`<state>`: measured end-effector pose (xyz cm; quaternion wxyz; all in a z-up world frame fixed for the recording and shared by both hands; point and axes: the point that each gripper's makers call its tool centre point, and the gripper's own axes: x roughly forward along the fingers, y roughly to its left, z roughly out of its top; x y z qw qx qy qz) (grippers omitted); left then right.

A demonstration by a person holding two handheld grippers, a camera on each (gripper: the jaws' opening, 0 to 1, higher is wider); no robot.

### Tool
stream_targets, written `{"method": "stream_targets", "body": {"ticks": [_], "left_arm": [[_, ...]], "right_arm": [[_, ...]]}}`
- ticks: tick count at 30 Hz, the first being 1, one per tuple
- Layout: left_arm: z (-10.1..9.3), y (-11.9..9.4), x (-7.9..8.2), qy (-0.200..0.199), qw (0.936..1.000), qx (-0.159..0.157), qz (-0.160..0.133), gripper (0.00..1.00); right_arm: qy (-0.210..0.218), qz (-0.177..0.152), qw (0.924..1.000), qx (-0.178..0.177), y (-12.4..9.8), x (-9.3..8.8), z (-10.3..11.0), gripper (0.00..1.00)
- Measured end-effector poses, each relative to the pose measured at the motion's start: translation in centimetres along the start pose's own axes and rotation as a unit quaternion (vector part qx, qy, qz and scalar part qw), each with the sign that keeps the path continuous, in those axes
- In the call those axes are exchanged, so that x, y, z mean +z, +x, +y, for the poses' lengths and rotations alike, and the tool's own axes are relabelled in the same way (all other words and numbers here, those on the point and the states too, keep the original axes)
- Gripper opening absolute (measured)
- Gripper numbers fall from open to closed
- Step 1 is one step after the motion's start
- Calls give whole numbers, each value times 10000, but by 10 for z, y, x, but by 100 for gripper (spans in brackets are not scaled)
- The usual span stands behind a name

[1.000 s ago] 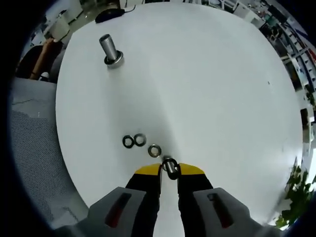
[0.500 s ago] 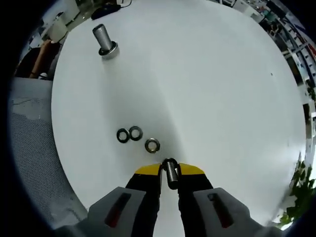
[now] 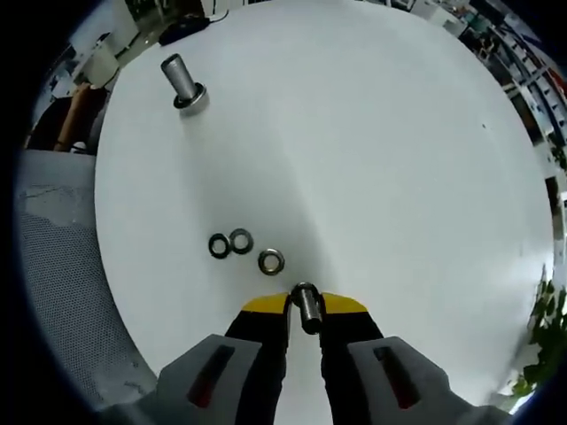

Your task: Place the washer onto the threaded stud by aligning its center hole with the stud, sliding it down to the base, and recovering from edge contact or off-axis alignment until the washer reaches the visible bottom stop.

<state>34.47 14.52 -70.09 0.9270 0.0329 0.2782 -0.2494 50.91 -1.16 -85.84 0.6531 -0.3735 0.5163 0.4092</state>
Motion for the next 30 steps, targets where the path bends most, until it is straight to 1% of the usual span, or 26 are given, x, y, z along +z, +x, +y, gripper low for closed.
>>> {"method": "stream_targets", "body": {"ticks": [3,10,14,17,23,30], "left_arm": [[0,0,0,-7,10000,9,-15,20],[0,0,0,-1,10000,9,-10,20],[0,0,0,4,10000,10,-9,20],[0,0,0,-4,10000,10,-10,20],[0,0,1,7,10000,10,-10,20],[0,-1,0,-4,10000,36,-13,20]], "right_arm": [[108,-51,9999,5,-2,-2,-2,16],[284,-147,9995,-14,-8,-12,-3,19],[312,-101,9995,-3,-10,-22,4,20],[351,-108,9993,22,-11,-25,8,20],[480,-214,9986,104,-10,-22,24,20],[468,-336,9979,306,-5,-11,52,20]]}}
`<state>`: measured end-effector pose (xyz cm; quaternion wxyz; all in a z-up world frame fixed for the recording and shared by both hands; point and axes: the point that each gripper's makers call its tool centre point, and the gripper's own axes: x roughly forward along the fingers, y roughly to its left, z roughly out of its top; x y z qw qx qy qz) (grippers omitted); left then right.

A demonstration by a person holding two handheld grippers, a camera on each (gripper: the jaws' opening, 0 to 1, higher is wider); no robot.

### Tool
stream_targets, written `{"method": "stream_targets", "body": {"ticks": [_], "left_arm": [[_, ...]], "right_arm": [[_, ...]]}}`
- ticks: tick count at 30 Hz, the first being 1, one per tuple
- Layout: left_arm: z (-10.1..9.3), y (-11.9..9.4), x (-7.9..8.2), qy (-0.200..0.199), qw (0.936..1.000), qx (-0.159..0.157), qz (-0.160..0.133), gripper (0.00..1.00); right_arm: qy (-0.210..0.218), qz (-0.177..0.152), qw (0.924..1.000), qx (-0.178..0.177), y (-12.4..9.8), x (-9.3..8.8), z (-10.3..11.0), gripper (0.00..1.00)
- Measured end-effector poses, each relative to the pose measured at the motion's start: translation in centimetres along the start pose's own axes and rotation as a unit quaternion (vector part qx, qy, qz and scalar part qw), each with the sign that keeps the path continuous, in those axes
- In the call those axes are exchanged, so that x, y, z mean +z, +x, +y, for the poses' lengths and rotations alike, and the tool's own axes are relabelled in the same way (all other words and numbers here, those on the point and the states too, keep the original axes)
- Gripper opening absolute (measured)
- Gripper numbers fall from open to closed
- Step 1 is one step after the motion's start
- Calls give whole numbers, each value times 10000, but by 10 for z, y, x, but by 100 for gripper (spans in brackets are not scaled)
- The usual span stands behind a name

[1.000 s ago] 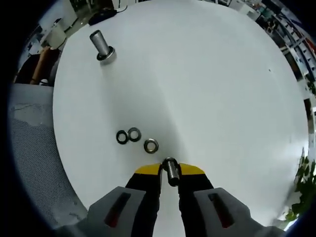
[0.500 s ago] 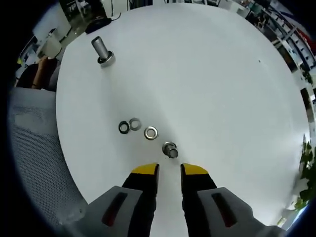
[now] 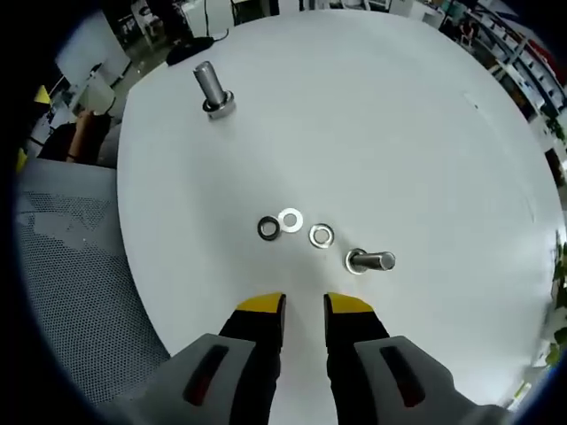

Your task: Place the washer onto the threaded stud by aligning its center hole with the stud, sliding it down to the base, and recovering from edge contact or off-axis alignment until the washer reaches the visible bottom stop.

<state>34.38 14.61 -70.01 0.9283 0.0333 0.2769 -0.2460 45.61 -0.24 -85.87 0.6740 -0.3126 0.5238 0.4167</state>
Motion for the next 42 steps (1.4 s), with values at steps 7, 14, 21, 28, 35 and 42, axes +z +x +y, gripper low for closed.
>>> {"method": "stream_targets", "body": {"ticks": [7,14,21,28,35,42], "left_arm": [[1,0,-1,26,10000,22,21,20],[2,1,-1,19,10000,38,31,20],[3,1,-1,13,10000,44,37,20],[2,1,-1,7,10000,35,40,20],[2,1,-1,0,10000,18,40,20],[2,1,-2,-6,10000,6,46,20]], "right_arm": [[-30,-197,9998,61,7,19,12,19],[-41,-190,9998,61,17,29,17,19],[-67,-197,9998,36,17,34,18,19],[-289,-227,9993,7,20,42,19,19],[-643,-208,9977,29,21,44,21,19],[-853,-171,9962,63,22,43,24,18]]}}
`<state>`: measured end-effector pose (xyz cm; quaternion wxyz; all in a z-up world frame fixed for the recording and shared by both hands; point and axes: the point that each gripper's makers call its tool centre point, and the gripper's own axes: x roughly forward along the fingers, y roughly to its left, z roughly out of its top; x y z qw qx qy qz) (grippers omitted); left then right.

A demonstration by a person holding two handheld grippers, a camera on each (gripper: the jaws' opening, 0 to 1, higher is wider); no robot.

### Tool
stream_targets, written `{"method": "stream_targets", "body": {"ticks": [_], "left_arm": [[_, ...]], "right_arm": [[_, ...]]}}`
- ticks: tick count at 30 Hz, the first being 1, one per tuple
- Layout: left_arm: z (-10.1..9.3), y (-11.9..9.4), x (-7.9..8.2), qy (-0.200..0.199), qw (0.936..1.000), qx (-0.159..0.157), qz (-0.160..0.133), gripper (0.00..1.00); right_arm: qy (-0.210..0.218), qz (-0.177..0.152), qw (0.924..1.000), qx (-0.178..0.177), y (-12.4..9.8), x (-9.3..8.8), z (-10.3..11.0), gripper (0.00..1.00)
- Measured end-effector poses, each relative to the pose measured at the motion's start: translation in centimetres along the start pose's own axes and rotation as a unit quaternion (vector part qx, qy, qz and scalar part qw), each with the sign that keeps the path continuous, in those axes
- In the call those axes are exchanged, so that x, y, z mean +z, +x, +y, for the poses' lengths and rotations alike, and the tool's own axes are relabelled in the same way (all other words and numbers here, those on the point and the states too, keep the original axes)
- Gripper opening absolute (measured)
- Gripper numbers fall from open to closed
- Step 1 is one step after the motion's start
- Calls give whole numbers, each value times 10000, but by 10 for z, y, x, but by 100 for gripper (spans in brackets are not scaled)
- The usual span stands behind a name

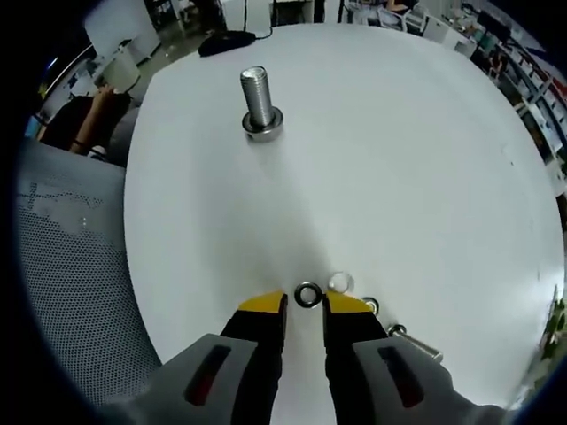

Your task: Place the washer onto the threaded stud by aligning its center hole with the stud, sliding it down to the base, and recovering from edge contact or off-axis alignment until the washer reaches the visible bottom stop.

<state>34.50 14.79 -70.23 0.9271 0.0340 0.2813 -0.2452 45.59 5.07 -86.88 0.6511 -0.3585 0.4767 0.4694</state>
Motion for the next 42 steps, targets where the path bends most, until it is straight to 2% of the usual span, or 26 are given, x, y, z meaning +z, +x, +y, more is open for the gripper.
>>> {"method": "stream_targets", "body": {"ticks": [5,8,14,15,17,19,21,28,36,42], "left_arm": [[0,0,0,6,10000,-12,11,20],[-1,0,-1,11,10000,-20,19,20],[-2,0,-1,17,10000,-37,35,20],[-2,0,-1,18,10000,-35,35,20],[-1,0,-1,14,10000,-31,17,20],[-1,0,-1,14,10000,-27,35,20],[-1,0,-1,11,10000,-28,27,19],[-1,0,-1,11,10000,-29,28,19],[-1,0,0,6,10000,-32,8,19],[-1,1,-1,-4,10000,-42,27,19]], "right_arm": [[-253,171,9995,70,0,2,1,16],[-576,534,9969,91,0,2,2,16],[-507,1008,9935,163,3,3,1,14],[-705,1022,9922,87,3,5,-2,14],[-628,1203,9907,59,3,4,3,14],[-855,1303,9877,-78,4,5,4,14],[-877,1365,9866,-145,3,5,6,14],[-684,1191,9905,-98,1,3,3,14],[-277,534,9981,-110,0,0,1,13],[68,324,9994,-61,-2,-3,-1,13]]}}
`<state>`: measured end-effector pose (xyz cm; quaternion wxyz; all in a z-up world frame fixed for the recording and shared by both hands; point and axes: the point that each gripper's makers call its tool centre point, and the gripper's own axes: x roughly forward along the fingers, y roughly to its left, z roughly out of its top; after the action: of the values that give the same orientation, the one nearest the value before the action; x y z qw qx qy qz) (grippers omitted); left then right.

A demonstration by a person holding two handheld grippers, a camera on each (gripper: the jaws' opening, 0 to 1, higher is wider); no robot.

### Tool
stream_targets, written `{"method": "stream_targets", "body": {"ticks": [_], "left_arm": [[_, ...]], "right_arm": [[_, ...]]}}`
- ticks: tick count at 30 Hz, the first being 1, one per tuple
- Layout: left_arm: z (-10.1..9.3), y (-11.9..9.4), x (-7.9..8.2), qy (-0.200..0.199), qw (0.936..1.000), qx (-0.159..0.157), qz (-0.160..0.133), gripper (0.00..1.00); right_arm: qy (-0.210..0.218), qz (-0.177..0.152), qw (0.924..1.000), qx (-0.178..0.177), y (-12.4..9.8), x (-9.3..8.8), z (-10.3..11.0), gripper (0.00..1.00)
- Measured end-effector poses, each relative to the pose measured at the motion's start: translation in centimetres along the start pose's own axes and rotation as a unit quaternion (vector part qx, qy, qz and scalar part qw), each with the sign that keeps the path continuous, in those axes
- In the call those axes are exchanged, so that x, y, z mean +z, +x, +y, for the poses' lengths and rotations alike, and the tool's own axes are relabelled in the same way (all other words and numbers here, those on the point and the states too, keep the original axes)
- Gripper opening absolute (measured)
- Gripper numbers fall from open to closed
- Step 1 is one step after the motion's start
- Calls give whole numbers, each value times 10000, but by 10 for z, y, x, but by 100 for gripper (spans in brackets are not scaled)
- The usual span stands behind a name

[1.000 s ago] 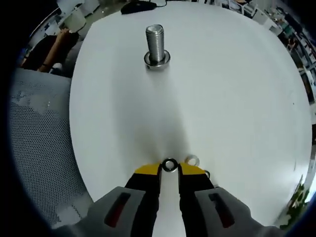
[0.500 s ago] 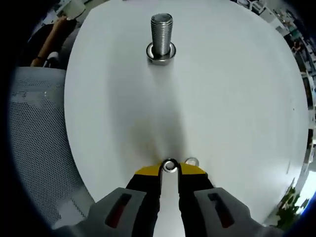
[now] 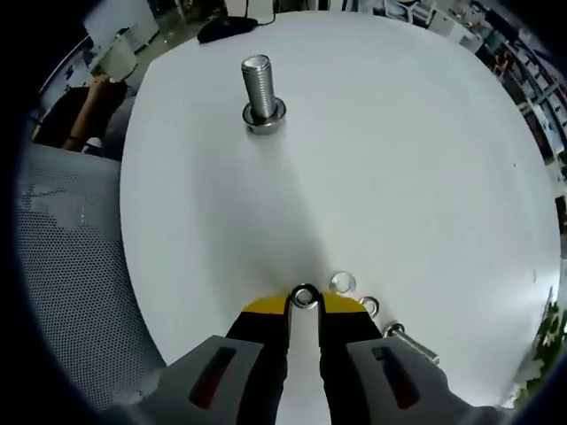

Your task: Place the washer onto the threaded stud by aligning its center hole with the stud, sliding it down to the base, and recovering from edge contact or off-axis alignment until the washer reaches the visible bottom stop.

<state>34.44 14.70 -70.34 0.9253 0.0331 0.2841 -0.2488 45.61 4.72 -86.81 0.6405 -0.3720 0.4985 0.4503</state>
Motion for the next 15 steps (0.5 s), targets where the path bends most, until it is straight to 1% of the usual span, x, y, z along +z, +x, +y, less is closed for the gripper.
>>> {"method": "stream_targets", "body": {"ticks": [3,4,6,9,11,15], "left_arm": [[0,1,0,4,10000,-7,5,19],[0,1,0,5,10000,-10,14,19],[-1,0,0,3,10000,-11,10,19],[-1,0,0,3,10000,-14,23,19],[-1,1,0,11,10000,-15,19,19],[-1,1,0,9,10000,-6,25,19]], "right_arm": [[115,5,9999,18,-1,-3,-1,13],[379,-35,9992,75,-2,-5,0,13],[651,-222,9976,67,-6,-5,-3,13],[692,-193,9974,89,-10,-12,-6,13],[654,-195,9977,45,-14,-17,-8,13],[866,-257,9959,8,-23,-26,-16,13]]}}
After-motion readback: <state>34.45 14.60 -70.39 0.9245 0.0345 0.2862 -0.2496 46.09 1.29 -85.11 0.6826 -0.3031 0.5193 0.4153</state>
